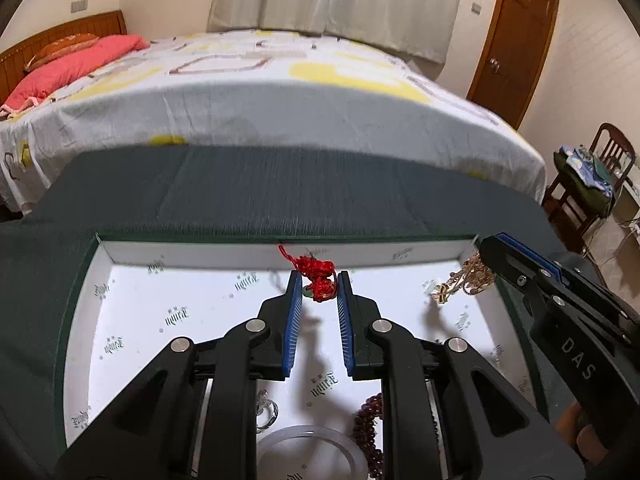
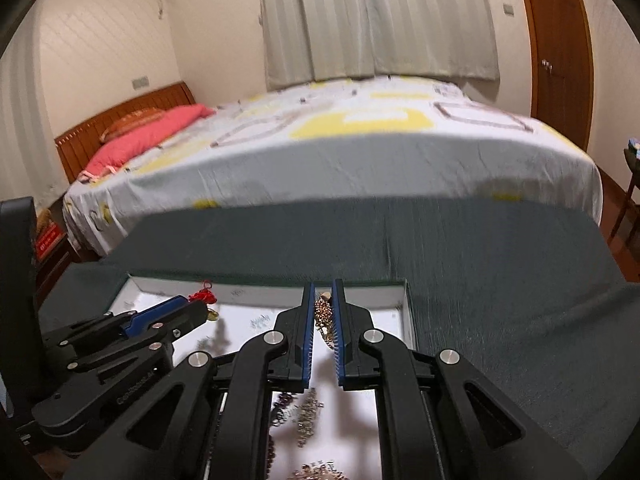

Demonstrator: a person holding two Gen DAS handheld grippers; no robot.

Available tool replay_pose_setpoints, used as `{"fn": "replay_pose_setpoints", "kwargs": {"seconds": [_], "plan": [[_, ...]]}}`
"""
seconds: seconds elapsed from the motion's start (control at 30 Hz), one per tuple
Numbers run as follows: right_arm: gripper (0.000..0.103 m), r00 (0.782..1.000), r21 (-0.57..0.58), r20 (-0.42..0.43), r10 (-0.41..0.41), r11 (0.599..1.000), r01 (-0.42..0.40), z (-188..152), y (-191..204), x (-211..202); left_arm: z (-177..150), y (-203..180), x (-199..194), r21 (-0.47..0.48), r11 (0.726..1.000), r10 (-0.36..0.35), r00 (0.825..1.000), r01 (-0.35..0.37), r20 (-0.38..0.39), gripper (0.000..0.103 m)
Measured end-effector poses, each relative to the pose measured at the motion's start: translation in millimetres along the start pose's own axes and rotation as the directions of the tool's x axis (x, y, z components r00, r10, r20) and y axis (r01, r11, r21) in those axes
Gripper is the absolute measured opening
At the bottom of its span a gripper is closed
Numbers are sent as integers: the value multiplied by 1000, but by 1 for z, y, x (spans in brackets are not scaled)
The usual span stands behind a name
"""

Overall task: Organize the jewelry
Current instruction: 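Carry the tassel and gold chain into the box and open both grippers, then withdraw both grippers from the box toward the remaining jewelry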

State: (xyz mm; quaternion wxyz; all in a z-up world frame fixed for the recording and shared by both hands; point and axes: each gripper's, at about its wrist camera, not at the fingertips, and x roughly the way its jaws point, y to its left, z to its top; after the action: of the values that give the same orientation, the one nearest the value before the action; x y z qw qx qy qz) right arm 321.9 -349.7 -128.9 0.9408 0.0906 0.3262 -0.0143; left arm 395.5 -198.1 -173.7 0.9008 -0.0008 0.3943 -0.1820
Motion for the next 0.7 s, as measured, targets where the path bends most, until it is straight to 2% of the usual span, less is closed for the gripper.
{"fn": "replay_pose_setpoints", "kwargs": {"seconds": [0.23, 0.43, 0.5, 0.53, 0.57, 0.6, 0.63, 0.67, 0.7], "plan": [[9, 998, 3, -68, -4, 1000, 4, -6, -4, 14, -2, 4, 14, -9, 1000, 10, 999, -11, -47, 18], [11, 997, 4, -77, -13, 1000, 14, -4, -6, 18, -3, 4, 16, -11, 1000, 15, 998, -16, -65, 20], [11, 997, 5, -78, -18, 1000, 18, -4, -6, 18, -3, 4, 16, -8, 1000, 15, 998, -16, -65, 27], [11, 997, 7, -77, -20, 1000, 21, -4, -7, 18, -3, 4, 15, -10, 1000, 18, 998, -19, -59, 34], [14, 997, 11, -75, -22, 1000, 23, -5, -7, 17, -2, 4, 14, -11, 1000, 22, 998, -22, -51, 43], [23, 997, 15, -73, -24, 1000, 25, -3, -8, 18, -2, 4, 13, -11, 1000, 23, 999, -24, -43, 47], [46, 998, 20, -65, -27, 999, 29, -3, -8, 16, -2, 4, 11, -12, 1000, 25, 999, -25, -32, 52], [56, 999, 22, -39, -36, 999, 37, -2, -8, 12, -2, 4, 9, -13, 1000, 28, 999, -28, -20, 54], [57, 999, 18, -25, -39, 999, 39, -2, -8, 10, -2, 3, 8, -10, 1000, 28, 999, -28, -16, 55]]}}
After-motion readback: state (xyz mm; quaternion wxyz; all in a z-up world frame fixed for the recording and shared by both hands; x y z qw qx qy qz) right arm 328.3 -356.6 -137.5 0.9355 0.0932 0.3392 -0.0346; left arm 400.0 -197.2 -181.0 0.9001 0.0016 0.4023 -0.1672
